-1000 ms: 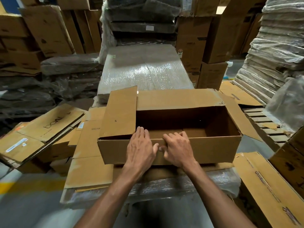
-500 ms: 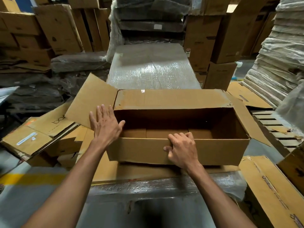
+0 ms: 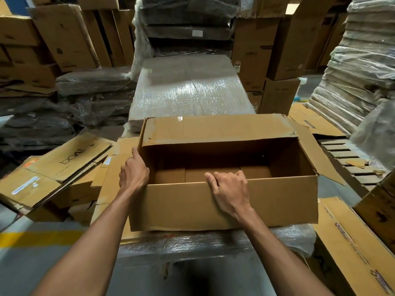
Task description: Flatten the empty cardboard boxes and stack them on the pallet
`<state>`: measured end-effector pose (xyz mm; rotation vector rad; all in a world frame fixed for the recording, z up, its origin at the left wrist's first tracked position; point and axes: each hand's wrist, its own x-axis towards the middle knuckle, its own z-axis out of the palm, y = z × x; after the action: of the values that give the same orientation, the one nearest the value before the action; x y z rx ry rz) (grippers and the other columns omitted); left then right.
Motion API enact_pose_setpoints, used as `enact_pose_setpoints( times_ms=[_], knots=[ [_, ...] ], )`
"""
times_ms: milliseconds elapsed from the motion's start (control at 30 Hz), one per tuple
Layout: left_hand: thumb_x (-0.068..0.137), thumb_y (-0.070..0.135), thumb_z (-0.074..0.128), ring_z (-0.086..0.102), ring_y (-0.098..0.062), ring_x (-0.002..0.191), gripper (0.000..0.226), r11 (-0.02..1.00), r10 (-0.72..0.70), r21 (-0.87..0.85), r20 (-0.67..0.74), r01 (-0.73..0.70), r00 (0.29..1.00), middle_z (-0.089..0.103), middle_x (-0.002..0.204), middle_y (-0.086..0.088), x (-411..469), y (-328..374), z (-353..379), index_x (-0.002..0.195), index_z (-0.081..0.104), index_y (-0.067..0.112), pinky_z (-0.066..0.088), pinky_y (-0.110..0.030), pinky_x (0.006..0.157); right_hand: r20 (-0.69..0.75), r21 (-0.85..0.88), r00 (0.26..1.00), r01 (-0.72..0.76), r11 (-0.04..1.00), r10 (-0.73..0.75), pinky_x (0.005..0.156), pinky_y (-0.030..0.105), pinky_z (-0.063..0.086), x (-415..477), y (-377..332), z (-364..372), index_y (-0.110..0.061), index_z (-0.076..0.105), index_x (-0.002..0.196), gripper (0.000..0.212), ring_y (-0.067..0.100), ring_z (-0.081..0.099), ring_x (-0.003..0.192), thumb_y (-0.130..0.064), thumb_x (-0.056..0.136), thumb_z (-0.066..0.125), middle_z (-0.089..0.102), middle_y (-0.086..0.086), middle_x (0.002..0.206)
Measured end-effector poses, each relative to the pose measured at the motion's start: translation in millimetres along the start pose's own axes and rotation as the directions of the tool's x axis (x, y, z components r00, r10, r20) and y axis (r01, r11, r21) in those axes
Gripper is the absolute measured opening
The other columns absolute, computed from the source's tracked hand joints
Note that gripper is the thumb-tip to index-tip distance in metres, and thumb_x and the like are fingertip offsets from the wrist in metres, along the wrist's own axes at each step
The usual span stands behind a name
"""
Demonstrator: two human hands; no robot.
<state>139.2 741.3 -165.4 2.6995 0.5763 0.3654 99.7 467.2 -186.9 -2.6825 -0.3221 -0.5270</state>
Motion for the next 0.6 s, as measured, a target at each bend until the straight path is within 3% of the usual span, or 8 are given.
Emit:
enact_pose_setpoints(
  times_ms=[133, 233, 300, 367, 400, 467, 567, 600],
  knots=[
    [0.099, 0.011, 0.055, 0.061, -0.018, 0.062, 0.075, 1.000, 0.006, 0.027, -0.007, -0.005, 1.000, 0.057, 0.084, -0.007, -5, -3, 1, 0.160, 0.012, 0.011, 0.051, -0.033, 0.045, 0.273, 0.007, 0.950, -0.157, 0.988, 0.149, 0.079, 0.034, 0.051, 28, -9, -15, -0.021, 0.072, 0.093, 0.033, 0.014, 0.062, 0.073, -0.038, 0.104, 0.045, 0.070, -0.004, 0.084],
    [0.099, 0.010, 0.054, 0.059, -0.017, 0.061, 0.073, 1.000, 0.011, 0.012, -0.041, -0.010, 0.999, 0.054, 0.084, -0.006, -17, -8, 1, 0.159, 0.013, 0.010, 0.048, -0.031, 0.043, 0.494, 0.290, 0.844, -0.388, 0.875, 0.211, 0.092, 0.040, 0.056, 53, -9, -19, -0.019, 0.068, 0.121, 0.027, 0.017, 0.067, 0.098, -0.028, 0.096, 0.060, 0.070, 0.001, 0.110],
    [0.099, 0.010, 0.053, 0.058, -0.017, 0.062, 0.074, 1.000, 0.010, 0.000, -0.053, -0.010, 0.999, 0.058, 0.095, -0.011, -26, -12, 0, 0.160, 0.011, 0.011, 0.044, -0.029, 0.043, 0.581, 0.532, 0.780, -0.580, 0.617, 0.232, 0.097, 0.043, 0.055, 67, -9, -18, -0.012, 0.060, 0.133, 0.036, 0.021, 0.066, 0.108, -0.019, 0.097, 0.061, 0.068, 0.004, 0.120],
    [0.099, 0.010, 0.053, 0.059, -0.019, 0.064, 0.077, 1.000, 0.012, -0.025, -0.062, -0.014, 0.998, 0.059, 0.105, -0.016, -33, -17, 0, 0.161, 0.007, 0.013, 0.040, -0.028, 0.043, 0.655, 0.697, 0.719, -0.693, 0.183, 0.232, 0.099, 0.046, 0.055, 75, -13, -16, -0.004, 0.061, 0.120, 0.022, 0.025, 0.066, 0.110, -0.005, 0.099, 0.054, 0.065, 0.008, 0.117],
    [0.099, 0.010, 0.052, 0.059, -0.020, 0.065, 0.078, 0.998, 0.007, -0.057, -0.071, -0.011, 0.997, 0.060, 0.107, -0.018, -33, -20, 0, 0.161, 0.005, 0.014, 0.041, -0.028, 0.044, 0.655, 0.741, 0.719, -0.672, -0.010, 0.232, 0.099, 0.049, 0.054, 77, -16, -15, -0.002, 0.060, 0.106, 0.013, 0.028, 0.066, 0.110, 0.001, 0.099, 0.051, 0.064, 0.010, 0.113],
    [0.100, 0.010, 0.050, 0.060, -0.020, 0.065, 0.076, 0.994, -0.014, -0.111, -0.065, 0.007, 0.998, 0.061, 0.106, -0.019, -37, -22, 2, 0.161, 0.005, 0.015, 0.044, -0.030, 0.045, 0.575, 0.817, 0.777, -0.529, -0.229, 0.256, 0.097, 0.052, 0.055, 79, -23, -13, -0.004, 0.057, 0.092, 0.015, 0.032, 0.067, 0.109, 0.008, 0.096, 0.049, 0.065, 0.012, 0.102],
    [0.110, 0.040, 0.029, 0.057, -0.020, 0.061, 0.053, 0.991, -0.064, -0.118, -0.059, 0.057, 0.996, 0.060, 0.085, -0.008, -39, -26, 5, 0.152, 0.033, 0.009, 0.040, -0.029, 0.047, 0.383, 0.896, 0.882, -0.283, -0.343, 0.275, 0.094, 0.052, 0.057, 83, -34, -17, -0.005, 0.053, 0.108, 0.019, 0.034, 0.069, 0.108, 0.007, 0.095, 0.048, 0.065, 0.013, 0.103],
    [0.107, 0.057, 0.018, 0.059, -0.023, 0.063, 0.063, 0.990, -0.078, -0.125, -0.091, 0.066, 0.993, 0.060, 0.081, -0.008, -40, -25, 7, 0.142, 0.045, 0.012, 0.043, -0.031, 0.051, 0.312, 0.925, 0.907, -0.223, -0.308, 0.282, 0.094, 0.051, 0.056, 86, -37, -20, -0.007, 0.053, 0.114, 0.022, 0.032, 0.069, 0.108, 0.003, 0.094, 0.051, 0.064, 0.012, 0.109]
  ],
)
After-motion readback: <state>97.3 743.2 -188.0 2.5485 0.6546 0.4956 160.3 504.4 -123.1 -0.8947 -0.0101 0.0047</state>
